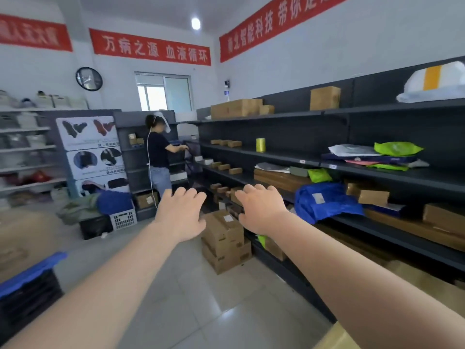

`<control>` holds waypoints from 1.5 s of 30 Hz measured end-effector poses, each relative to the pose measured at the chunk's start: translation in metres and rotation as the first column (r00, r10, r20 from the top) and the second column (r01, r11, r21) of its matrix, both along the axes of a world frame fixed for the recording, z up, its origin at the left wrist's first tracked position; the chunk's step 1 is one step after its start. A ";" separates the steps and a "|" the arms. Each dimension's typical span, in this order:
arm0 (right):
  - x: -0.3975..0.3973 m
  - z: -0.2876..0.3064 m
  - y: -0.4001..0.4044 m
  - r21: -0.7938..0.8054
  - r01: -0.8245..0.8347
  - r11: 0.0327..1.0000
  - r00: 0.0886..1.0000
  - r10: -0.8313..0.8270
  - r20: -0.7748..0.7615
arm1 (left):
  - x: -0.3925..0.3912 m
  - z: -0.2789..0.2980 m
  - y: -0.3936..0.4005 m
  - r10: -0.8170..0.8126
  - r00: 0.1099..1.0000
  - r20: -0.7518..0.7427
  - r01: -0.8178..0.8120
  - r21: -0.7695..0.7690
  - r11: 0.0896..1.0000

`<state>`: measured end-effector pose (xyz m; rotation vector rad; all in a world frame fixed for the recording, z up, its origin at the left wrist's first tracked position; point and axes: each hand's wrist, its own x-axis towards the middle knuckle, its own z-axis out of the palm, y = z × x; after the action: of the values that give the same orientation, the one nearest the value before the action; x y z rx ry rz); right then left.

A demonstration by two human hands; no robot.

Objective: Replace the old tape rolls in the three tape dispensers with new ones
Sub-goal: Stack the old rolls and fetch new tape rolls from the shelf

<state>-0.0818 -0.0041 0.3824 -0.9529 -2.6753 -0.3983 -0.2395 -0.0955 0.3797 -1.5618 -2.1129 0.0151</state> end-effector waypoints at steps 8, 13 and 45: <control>-0.153 -0.006 0.018 -0.103 -0.026 0.994 1.000 0.024 -0.019 | -0.149 -0.017 0.005 0.107 0.993 0.051 -0.105 -0.030 0.994; -0.224 -0.007 0.062 -0.134 -0.026 0.991 0.999 0.021 -0.041 | -0.216 -0.026 0.050 0.111 0.984 0.138 -0.107 -0.032 0.994; -0.508 0.005 0.552 -0.118 0.260 0.959 0.965 -0.255 0.053 | -0.528 -0.001 0.582 -0.254 0.967 0.015 0.255 -0.091 0.963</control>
<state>-0.5899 0.5483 0.3872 -1.3515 -2.6403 -0.3077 -0.7675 0.4863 0.3787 -1.8790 -1.9224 0.0209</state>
